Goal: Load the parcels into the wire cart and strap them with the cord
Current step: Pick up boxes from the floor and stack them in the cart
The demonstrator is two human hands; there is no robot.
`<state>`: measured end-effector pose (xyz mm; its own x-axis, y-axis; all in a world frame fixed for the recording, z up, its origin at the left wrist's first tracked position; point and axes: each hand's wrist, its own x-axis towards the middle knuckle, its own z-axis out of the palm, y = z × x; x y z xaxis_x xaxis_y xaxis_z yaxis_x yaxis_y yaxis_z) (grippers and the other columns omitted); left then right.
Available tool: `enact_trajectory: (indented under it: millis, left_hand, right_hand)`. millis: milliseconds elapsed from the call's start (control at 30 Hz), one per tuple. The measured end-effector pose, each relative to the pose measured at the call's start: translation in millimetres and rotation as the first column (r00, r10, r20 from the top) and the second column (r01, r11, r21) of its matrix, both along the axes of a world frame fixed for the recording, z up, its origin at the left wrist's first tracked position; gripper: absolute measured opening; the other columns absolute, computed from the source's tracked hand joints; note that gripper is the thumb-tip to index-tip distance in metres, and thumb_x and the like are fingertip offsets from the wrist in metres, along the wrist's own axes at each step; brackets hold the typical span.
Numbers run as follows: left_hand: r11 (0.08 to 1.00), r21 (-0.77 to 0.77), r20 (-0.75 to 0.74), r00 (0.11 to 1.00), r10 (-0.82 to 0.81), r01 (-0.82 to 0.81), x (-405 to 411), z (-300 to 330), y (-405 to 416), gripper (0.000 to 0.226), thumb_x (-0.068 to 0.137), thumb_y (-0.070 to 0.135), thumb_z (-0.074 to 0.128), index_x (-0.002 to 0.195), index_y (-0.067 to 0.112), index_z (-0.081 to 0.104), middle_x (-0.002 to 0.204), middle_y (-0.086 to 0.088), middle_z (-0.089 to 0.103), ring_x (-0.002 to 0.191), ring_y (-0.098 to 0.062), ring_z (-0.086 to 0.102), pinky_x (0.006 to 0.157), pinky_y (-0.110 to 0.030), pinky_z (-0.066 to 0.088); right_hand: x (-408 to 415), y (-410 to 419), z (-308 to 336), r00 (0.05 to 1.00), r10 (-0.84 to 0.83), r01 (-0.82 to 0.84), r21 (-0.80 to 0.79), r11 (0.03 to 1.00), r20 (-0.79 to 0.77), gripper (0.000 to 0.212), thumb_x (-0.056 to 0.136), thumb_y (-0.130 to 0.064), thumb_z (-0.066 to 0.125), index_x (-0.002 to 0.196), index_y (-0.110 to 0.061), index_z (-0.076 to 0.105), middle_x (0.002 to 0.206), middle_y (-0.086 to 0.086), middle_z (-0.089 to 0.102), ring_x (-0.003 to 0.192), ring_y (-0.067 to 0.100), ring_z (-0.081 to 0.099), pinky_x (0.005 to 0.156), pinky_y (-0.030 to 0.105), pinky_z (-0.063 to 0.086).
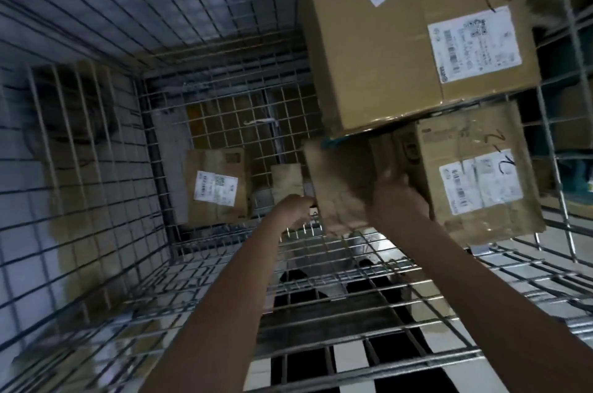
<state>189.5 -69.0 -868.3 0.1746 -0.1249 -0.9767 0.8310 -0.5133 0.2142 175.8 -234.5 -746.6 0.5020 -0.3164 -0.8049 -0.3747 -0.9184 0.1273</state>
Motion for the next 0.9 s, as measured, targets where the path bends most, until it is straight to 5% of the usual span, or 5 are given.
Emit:
enact_trajectory:
  millis: [267, 467, 667, 800, 900]
  left_hand:
    - [0.8, 0.492, 0.522, 0.851, 0.046, -0.345, 14.9, 4.9, 193.9, 0.021, 0.093, 0.016, 0.05, 0.103, 0.001, 0.059, 0.098, -0.015, 0.063, 0.091, -0.032, 0.061, 0.07, -0.033, 0.046]
    - [0.839, 0.428, 0.392, 0.905, 0.163, -0.336, 8.7, -60.2, 255.3, 0.089, 0.077, 0.053, 0.069, 0.144, 0.005, 0.036, 0.145, -0.016, 0.043, 0.126, -0.032, 0.049, 0.094, -0.034, 0.045]
    - [0.941, 0.301, 0.283, 0.957, 0.069, -0.157, 1.1, -90.7, 245.8, 0.057, 0.077, 0.054, 0.064, 0.12, 0.017, 0.058, 0.117, -0.003, 0.061, 0.103, -0.025, 0.06, 0.081, -0.031, 0.048]
    - [0.957, 0.236, 0.316, 0.944, 0.09, -0.17, -4.1, -70.2, 229.9, 0.034, 0.072, 0.035, 0.068, 0.097, 0.014, 0.062, 0.089, -0.004, 0.065, 0.082, -0.025, 0.065, 0.074, -0.035, 0.053]
    - [0.945, 0.306, 0.25, 0.968, 0.035, -0.113, 6.8, -66.6, 222.4, 0.037, 0.088, 0.031, 0.066, 0.12, 0.019, 0.054, 0.116, 0.002, 0.061, 0.104, -0.017, 0.06, 0.076, -0.027, 0.05]
  right_hand:
    - [-8.0, 151.1, -64.5, 0.986, -0.088, 0.146, 0.49, 0.859, -0.14, 0.082, 0.086, -0.051, 0.064, 0.149, -0.015, 0.025, 0.14, 0.016, 0.043, 0.114, 0.031, 0.054, 0.084, 0.033, 0.048]
    - [8.9, 234.2, -141.7, 0.795, -0.592, 0.54, 0.6, 0.59, -0.134, 0.093, 0.066, -0.028, 0.088, 0.14, -0.017, 0.033, 0.128, 0.01, 0.054, 0.106, 0.026, 0.059, 0.085, 0.042, 0.055]
    - [14.2, 252.3, -166.1, 0.76, -0.632, 0.554, 0.661, 0.507, -0.153, 0.074, 0.078, -0.014, 0.079, 0.138, -0.021, 0.037, 0.123, 0.003, 0.059, 0.085, 0.009, 0.057, 0.061, 0.011, 0.049]
    - [14.0, 268.5, -155.4, 0.867, -0.482, 0.452, 0.6, 0.66, -0.123, 0.127, 0.045, -0.071, 0.07, 0.152, -0.028, 0.017, 0.149, 0.005, 0.036, 0.133, 0.028, 0.043, 0.103, 0.043, 0.045]
    - [19.0, 249.4, -156.2, 0.907, -0.421, 0.377, 0.497, 0.781, -0.026, 0.12, 0.058, -0.061, 0.076, 0.15, -0.023, 0.009, 0.149, 0.013, 0.017, 0.137, 0.032, 0.026, 0.109, 0.041, 0.037]
